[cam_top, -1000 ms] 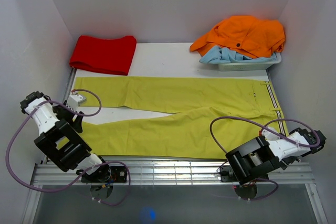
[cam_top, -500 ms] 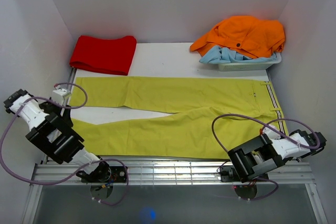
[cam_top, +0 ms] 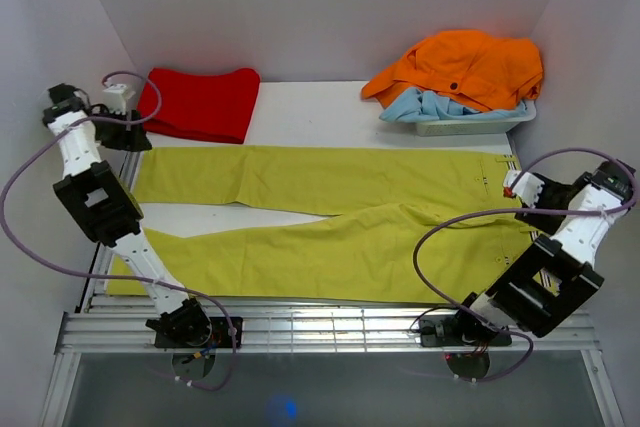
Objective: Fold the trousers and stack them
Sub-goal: Flatten the trousers out, then fold the trousers
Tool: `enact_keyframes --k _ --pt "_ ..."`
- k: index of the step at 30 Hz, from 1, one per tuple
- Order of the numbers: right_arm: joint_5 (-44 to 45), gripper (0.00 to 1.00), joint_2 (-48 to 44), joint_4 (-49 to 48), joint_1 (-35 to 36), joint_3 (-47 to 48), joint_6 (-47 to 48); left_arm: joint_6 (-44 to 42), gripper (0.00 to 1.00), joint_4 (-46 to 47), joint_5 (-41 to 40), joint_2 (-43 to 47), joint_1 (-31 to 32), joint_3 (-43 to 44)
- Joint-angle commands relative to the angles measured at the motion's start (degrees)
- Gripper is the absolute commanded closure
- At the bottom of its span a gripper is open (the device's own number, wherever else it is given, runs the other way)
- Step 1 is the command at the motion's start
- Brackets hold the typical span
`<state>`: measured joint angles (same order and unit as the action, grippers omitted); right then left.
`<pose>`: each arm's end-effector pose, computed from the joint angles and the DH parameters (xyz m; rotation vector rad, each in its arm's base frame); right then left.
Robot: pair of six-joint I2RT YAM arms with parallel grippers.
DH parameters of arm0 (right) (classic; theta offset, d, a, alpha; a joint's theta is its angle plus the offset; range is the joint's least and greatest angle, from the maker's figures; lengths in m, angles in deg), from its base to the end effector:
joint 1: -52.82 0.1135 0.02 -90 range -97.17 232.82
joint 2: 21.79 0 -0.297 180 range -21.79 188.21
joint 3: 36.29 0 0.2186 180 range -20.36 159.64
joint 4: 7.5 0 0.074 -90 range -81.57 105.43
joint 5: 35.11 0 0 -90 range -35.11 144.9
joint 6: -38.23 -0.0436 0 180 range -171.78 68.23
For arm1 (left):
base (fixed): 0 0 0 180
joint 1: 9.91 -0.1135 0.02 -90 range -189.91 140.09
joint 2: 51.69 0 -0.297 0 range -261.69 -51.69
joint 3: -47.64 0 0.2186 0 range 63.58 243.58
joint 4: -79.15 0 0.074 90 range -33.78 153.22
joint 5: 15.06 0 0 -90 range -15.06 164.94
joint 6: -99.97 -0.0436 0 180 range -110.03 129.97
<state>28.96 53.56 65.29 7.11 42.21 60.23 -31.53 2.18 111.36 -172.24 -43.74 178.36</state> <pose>0.1551 -0.1317 0.3067 -1.5183 2.1276 -0.3439 0.3709 0.2174 0.3076 0.3255 2.4076 -0.3272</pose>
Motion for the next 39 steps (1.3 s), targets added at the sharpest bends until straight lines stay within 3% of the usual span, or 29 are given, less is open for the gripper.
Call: enact_keyframes --k 1,6,13,19,23,29,34,39 --pt "-0.4 0.32 5.7 -6.7 7.6 6.7 -13.1 10.9 0.24 7.3 -8.3 -4.7 5.9 3.7" --pt "3.1 0.3 15.7 -6.1 11.4 16.5 -19.3 4.4 0.23 -1.5 -7.1 -15.8 6.6 16.8" --pt "6.6 0.3 27.7 -2.5 13.1 28.3 -17.2 -6.3 0.26 -0.8 -8.8 -17.4 7.4 12.9" --pt "7.0 0.3 29.4 -2.8 14.9 29.1 -15.4 -10.2 0.27 1.0 -12.3 -19.4 7.4 11.5" --pt "6.5 0.32 30.0 -1.3 15.4 29.7 -13.7 -13.3 0.27 0.3 -4.3 -15.4 7.5 9.6" --pt "3.8 0.34 31.1 -0.3 15.4 30.5 -10.1 -19.4 0.3 0.1 0.6 -13.6 7.5 9.3" --pt "1.9 0.32 32.0 -0.3 16.0 31.9 -9.1 -19.3 0.3 2.1 3.9 -14.4 7.2 12.0" --pt "1.9 0.32 34.0 -2.1 16.6 33.3 -9.1 -16.6 0.3 7.6 0.8 -18.6 7.2 14.1"
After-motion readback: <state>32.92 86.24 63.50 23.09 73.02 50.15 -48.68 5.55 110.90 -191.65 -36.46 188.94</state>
